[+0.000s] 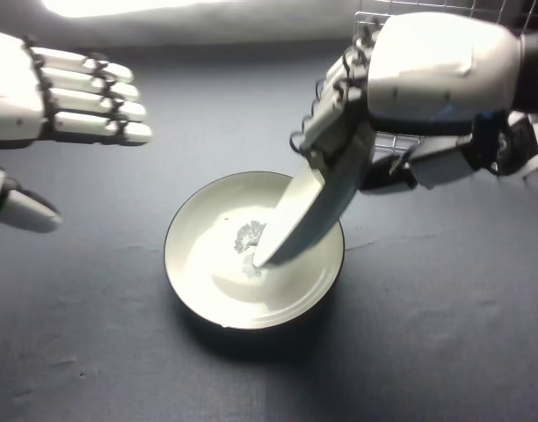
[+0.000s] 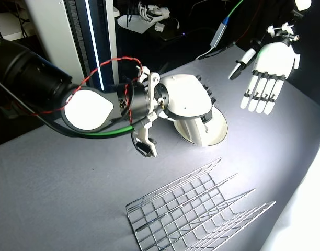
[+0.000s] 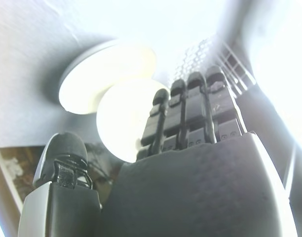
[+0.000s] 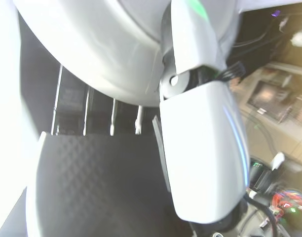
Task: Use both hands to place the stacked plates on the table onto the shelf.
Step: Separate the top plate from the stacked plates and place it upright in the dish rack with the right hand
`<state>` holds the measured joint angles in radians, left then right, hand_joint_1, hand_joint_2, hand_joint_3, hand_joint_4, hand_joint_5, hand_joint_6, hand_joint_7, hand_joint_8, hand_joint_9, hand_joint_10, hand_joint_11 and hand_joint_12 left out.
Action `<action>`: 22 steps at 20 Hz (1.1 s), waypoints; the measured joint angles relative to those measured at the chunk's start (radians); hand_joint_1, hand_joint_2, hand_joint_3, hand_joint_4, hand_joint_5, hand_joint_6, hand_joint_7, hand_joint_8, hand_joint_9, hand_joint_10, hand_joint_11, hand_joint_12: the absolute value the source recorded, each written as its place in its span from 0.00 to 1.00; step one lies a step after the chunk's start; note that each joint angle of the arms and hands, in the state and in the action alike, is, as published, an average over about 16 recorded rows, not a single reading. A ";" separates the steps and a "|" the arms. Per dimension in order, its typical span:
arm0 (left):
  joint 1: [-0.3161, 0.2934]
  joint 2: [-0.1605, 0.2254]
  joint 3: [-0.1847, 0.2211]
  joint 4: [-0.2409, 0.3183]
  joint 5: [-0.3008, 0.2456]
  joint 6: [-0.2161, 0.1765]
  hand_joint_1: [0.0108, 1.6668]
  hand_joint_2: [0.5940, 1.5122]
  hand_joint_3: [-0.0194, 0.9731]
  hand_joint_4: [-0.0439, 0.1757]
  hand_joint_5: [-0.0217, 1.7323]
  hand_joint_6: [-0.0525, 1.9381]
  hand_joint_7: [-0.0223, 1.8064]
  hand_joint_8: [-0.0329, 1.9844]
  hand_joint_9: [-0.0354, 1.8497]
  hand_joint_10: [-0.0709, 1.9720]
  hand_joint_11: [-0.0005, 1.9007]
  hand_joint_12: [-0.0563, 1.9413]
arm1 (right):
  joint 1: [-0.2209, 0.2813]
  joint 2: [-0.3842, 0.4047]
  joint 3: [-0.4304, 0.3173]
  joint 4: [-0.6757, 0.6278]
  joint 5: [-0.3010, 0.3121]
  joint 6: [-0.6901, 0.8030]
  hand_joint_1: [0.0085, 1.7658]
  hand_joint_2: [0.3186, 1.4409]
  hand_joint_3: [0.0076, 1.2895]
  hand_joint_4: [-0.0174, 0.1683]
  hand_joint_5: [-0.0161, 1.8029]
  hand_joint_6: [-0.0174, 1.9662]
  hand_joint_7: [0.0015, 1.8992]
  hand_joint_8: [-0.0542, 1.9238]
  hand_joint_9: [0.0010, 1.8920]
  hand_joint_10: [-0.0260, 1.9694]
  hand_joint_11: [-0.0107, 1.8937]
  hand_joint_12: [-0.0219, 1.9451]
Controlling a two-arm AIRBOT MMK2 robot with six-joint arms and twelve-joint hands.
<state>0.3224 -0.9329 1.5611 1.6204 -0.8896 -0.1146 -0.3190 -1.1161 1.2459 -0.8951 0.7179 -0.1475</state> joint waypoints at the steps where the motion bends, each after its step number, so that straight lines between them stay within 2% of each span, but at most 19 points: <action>1: 0.003 0.007 0.005 0.002 0.001 0.005 0.00 0.67 0.04 0.20 0.03 0.04 0.03 0.02 0.03 0.04 0.01 0.03 | 0.011 0.003 -0.005 0.015 -0.013 0.003 0.77 0.62 0.00 0.08 0.50 0.52 0.53 0.48 0.50 0.62 0.45 0.72; 7: 0.021 0.031 0.035 0.007 -0.008 0.028 0.00 0.67 0.04 0.20 0.03 0.04 0.03 0.02 0.03 0.04 0.01 0.03 | 0.080 0.009 -0.025 0.122 -0.130 0.028 0.77 0.62 0.00 0.08 0.49 0.52 0.53 0.48 0.50 0.61 0.46 0.71; 14: 0.030 0.031 0.064 0.005 -0.033 0.046 0.00 0.67 0.04 0.20 0.02 0.04 0.03 0.02 0.03 0.04 0.01 0.03 | 0.157 -0.019 -0.031 0.253 -0.293 0.054 0.77 0.62 0.00 0.08 0.48 0.53 0.53 0.49 0.50 0.61 0.46 0.70; 22: 0.035 0.027 0.060 0.006 -0.055 0.071 0.00 0.67 0.04 0.20 0.02 0.04 0.03 0.02 0.03 0.04 0.01 0.03 | 0.233 -0.078 -0.010 0.415 -0.429 0.065 0.77 0.62 0.00 0.08 0.48 0.53 0.53 0.48 0.51 0.60 0.47 0.70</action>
<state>0.3578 -0.9061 1.6210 1.6266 -0.9448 -0.0437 -0.0855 -1.1943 1.2355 -0.4803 0.2890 -0.0823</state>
